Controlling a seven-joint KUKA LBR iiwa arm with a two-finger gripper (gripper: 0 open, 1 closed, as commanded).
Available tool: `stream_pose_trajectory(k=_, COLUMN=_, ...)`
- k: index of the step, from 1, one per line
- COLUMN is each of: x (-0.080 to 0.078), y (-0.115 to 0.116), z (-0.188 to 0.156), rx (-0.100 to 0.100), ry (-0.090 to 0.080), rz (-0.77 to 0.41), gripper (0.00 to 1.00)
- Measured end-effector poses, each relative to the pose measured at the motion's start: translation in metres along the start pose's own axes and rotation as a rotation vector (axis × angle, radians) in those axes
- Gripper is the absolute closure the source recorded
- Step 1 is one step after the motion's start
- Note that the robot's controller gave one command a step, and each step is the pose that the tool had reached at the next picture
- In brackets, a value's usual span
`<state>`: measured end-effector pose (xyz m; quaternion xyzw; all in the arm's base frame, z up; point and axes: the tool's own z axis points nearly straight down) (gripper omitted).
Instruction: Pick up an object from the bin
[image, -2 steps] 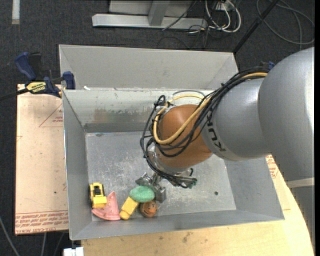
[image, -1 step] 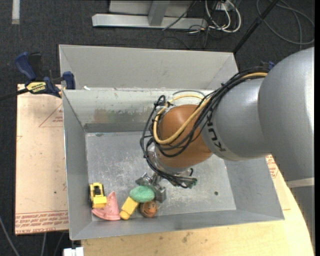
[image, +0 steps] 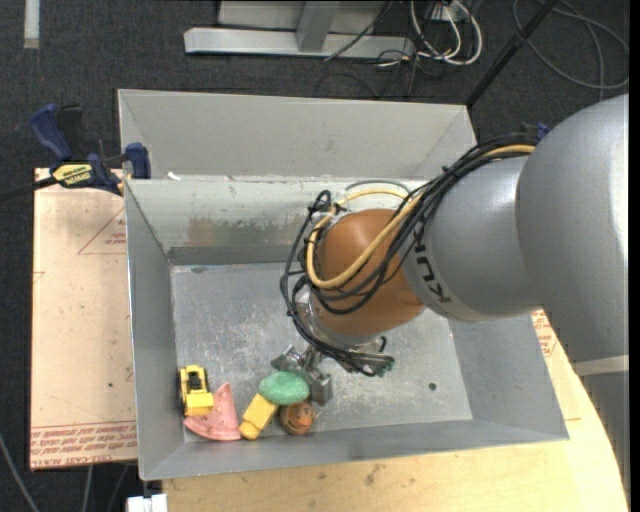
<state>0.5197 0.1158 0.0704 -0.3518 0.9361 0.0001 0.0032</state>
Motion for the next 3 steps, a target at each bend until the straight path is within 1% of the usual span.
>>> stream_pose_trajectory(k=3, x=0.0000, y=0.0000, z=0.0000, rx=0.000, ry=0.000, rz=0.000, gripper=1.00)
